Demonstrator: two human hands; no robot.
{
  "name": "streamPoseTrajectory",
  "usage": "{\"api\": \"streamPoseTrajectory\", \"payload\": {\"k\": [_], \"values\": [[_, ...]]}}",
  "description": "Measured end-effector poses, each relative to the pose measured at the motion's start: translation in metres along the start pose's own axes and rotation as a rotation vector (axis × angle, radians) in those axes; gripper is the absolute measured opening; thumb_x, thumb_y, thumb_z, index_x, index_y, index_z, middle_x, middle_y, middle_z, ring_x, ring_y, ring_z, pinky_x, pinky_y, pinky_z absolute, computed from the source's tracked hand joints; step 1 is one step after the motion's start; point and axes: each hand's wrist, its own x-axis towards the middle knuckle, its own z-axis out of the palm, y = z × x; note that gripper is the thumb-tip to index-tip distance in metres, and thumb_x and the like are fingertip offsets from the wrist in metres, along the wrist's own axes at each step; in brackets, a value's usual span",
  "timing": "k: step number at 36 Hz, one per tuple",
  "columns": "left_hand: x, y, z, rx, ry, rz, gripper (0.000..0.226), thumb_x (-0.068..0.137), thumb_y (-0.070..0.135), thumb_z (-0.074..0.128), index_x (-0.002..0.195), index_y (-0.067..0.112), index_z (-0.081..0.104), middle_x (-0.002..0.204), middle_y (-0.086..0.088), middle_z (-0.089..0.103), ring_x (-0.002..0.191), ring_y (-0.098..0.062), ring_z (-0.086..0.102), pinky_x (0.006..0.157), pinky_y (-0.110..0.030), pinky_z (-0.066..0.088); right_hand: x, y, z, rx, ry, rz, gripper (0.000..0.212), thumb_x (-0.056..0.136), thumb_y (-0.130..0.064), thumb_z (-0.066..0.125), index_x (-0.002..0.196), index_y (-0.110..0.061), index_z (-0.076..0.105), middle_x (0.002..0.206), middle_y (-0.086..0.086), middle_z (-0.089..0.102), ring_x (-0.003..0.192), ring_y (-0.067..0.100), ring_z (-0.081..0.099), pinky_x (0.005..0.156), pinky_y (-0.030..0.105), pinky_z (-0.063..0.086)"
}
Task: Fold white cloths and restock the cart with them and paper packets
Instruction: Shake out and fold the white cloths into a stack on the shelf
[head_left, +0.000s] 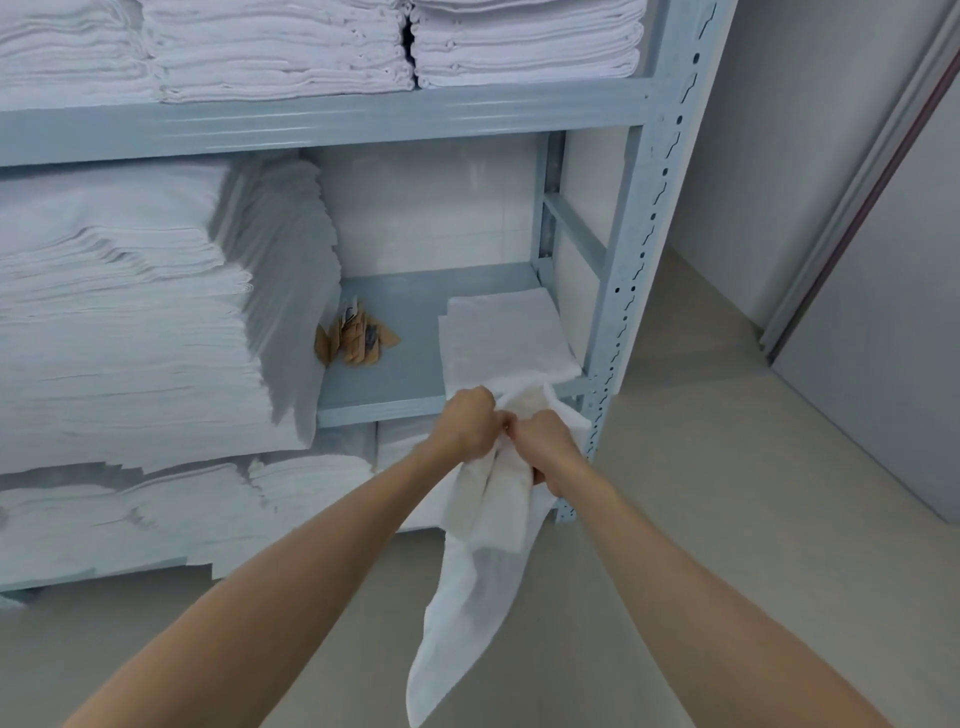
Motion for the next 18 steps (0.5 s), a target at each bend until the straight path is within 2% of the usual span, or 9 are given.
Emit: {"api": "streamPoseTrajectory", "payload": {"k": [2, 6, 8, 10, 13, 15, 17, 18], "values": [[-0.003, 0.000, 0.010, 0.007, -0.021, -0.007, 0.048, 0.099, 0.033, 0.056, 0.059, 0.014, 0.037, 0.063, -0.005, 0.048, 0.073, -0.028, 0.050, 0.063, -0.032, 0.034, 0.000, 0.011, 0.001, 0.021, 0.010, 0.051, 0.020, 0.097, -0.025, 0.052, 0.095, -0.008, 0.061, 0.094, 0.013, 0.068, 0.084, 0.030, 0.066, 0.061, 0.035, 0.056], [-0.005, 0.001, 0.026, -0.004, -0.029, -0.029, 0.047, 0.098, 0.030, 0.055, 0.059, 0.013, 0.036, 0.061, -0.002, 0.042, 0.071, -0.024, 0.046, 0.060, -0.032, 0.031, 0.000, 0.024, 0.004, 0.214, -0.076, 0.169, 0.021, 0.097, -0.018, 0.049, 0.106, -0.007, 0.065, 0.099, 0.015, 0.072, 0.089, 0.032, 0.070, 0.070, 0.043, 0.062], [-0.007, 0.002, 0.032, -0.010, -0.024, -0.037, 0.047, 0.100, 0.032, 0.052, 0.059, 0.014, 0.037, 0.063, -0.002, 0.045, 0.071, -0.025, 0.048, 0.063, -0.032, 0.034, 0.001, 0.027, 0.003, 0.348, -0.124, 0.223, 0.023, 0.095, -0.012, 0.048, 0.108, -0.006, 0.067, 0.096, 0.017, 0.073, 0.087, 0.032, 0.071, 0.063, 0.042, 0.061], [-0.010, 0.004, 0.038, -0.043, -0.020, -0.069, 0.049, 0.102, 0.035, 0.046, 0.059, 0.014, 0.037, 0.069, -0.008, 0.053, 0.072, -0.028, 0.052, 0.064, -0.033, 0.037, 0.001, 0.028, -0.001, 0.439, -0.148, 0.256, 0.022, 0.095, -0.009, 0.047, 0.104, -0.004, 0.067, 0.083, 0.016, 0.073, 0.075, 0.030, 0.071, 0.049, 0.038, 0.058], [-0.015, 0.005, 0.046, -0.204, -0.054, -0.118, 0.047, 0.099, 0.037, 0.048, 0.060, 0.013, 0.043, 0.070, -0.008, 0.056, 0.068, -0.025, 0.053, 0.060, -0.031, 0.037, 0.002, 0.029, -0.010, 0.484, -0.149, 0.292, 0.024, 0.091, -0.003, 0.045, 0.104, 0.000, 0.066, 0.071, 0.016, 0.070, 0.066, 0.031, 0.068, 0.041, 0.035, 0.054], [-0.019, 0.006, 0.049, -0.310, -0.108, -0.104, 0.034, 0.093, 0.039, 0.055, 0.069, 0.015, 0.053, 0.080, -0.006, 0.060, 0.073, -0.022, 0.057, 0.062, -0.029, 0.040, 0.006, 0.032, -0.017, 0.502, -0.140, 0.322, 0.027, 0.090, -0.002, 0.043, 0.108, 0.001, 0.063, 0.081, 0.020, 0.069, 0.071, 0.034, 0.067, 0.040, 0.035, 0.053], [-0.025, 0.009, 0.051, -0.339, -0.185, -0.072, 0.014, 0.083, 0.042, 0.063, 0.083, 0.031, 0.054, 0.103, -0.006, 0.055, 0.089, -0.023, 0.058, 0.068, -0.028, 0.042, 0.009, 0.033, -0.020, 0.540, -0.142, 0.347, 0.027, 0.090, -0.005, 0.044, 0.109, -0.002, 0.063, 0.094, 0.021, 0.069, 0.080, 0.035, 0.067, 0.044, 0.037, 0.055], [-0.025, 0.011, 0.053, -0.328, -0.209, -0.055, 0.021, 0.077, 0.042, 0.067, 0.085, 0.038, 0.049, 0.106, -0.005, 0.049, 0.093, -0.022, 0.056, 0.070, -0.027, 0.042, 0.010, 0.034, -0.023, 0.551, -0.140, 0.359, 0.024, 0.090, -0.007, 0.046, 0.105, -0.005, 0.065, 0.094, 0.019, 0.069, 0.081, 0.033, 0.066, 0.049, 0.037, 0.055]]}}
